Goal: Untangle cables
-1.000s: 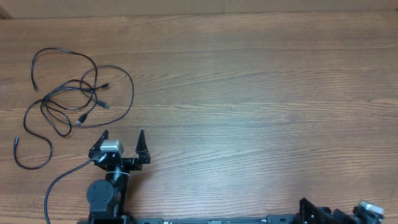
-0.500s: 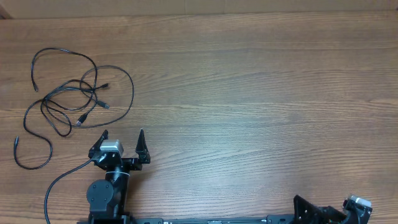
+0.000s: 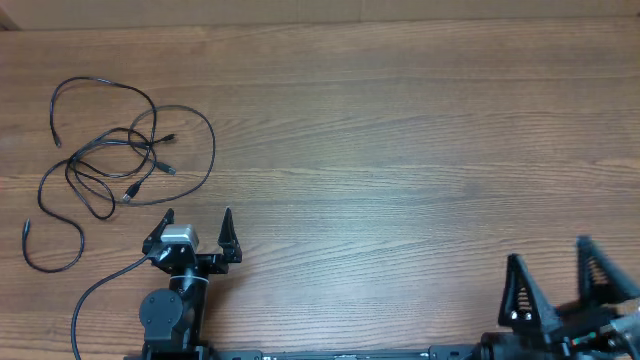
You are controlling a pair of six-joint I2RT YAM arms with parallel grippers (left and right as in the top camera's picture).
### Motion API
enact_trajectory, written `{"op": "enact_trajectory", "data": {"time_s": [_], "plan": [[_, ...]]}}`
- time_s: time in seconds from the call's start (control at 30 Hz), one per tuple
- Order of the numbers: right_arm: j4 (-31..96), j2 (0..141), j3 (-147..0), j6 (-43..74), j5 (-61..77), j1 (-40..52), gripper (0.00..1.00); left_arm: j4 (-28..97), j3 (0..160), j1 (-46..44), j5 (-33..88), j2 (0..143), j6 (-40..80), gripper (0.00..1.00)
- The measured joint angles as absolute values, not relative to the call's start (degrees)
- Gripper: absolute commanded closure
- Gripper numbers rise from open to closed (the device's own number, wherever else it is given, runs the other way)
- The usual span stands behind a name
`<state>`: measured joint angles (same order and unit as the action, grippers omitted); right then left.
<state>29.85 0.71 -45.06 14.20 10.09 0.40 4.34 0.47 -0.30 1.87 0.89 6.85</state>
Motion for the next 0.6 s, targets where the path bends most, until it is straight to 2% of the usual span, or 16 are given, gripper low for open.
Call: {"op": "enact_trajectory", "data": {"time_s": [0.17,0.6], "plan": [[10.4,0.6,-34.7,12.3,10.7,0.4,0.0,4.3,0.5,-0.3,1.9,0.9,6.9,0.0],[-13.6,0.6,-15.2,11.4,10.2,0.4,0.0,4.3,0.5,-0.3,1.9,0.9,6.9,0.0]]}}
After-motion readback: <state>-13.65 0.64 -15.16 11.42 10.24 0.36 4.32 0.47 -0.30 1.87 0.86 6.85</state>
